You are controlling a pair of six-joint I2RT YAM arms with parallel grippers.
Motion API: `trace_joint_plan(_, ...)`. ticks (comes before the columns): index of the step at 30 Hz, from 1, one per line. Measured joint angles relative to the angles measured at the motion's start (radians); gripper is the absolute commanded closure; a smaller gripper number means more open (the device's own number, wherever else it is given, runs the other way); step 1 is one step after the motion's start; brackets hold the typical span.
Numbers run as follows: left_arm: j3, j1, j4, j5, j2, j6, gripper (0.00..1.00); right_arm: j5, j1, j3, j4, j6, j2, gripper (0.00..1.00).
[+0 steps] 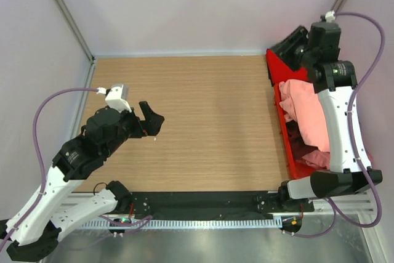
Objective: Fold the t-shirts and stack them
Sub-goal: Grab the tshirt from the pile
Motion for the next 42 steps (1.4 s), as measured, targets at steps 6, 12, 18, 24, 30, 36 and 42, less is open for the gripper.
trace_joint_plan(6,-0.016,0.0,-0.004,0.013,0.001,0.003,0.0,0.301,-0.153,-0.227,-0.174,-0.146,0.038,0.36)
trace_joint_plan(12,-0.074,0.0,0.009,0.039,0.003,0.005,0.0,0.393,-0.247,-0.349,-0.184,-0.249,0.139,0.3)
trace_joint_plan(18,-0.079,0.0,0.03,0.046,0.042,0.016,0.0,0.39,-0.238,-0.43,-0.138,-0.329,0.222,0.4)
trace_joint_plan(24,-0.082,0.0,0.039,0.048,0.045,0.037,0.0,0.422,-0.238,-0.447,-0.123,-0.376,0.294,0.99)
trace_joint_plan(30,-0.138,0.0,0.087,0.06,0.027,0.037,0.0,0.414,-0.179,-0.232,-0.235,-0.371,0.276,0.99)
trace_joint_plan(36,-0.154,0.003,0.097,0.065,0.077,0.032,0.0,0.092,-0.042,-0.008,-0.14,-0.259,0.064,0.99)
trace_joint_plan(42,-0.127,0.024,0.059,0.014,0.056,0.033,0.0,-0.264,0.05,0.021,0.171,0.036,-0.128,0.99)
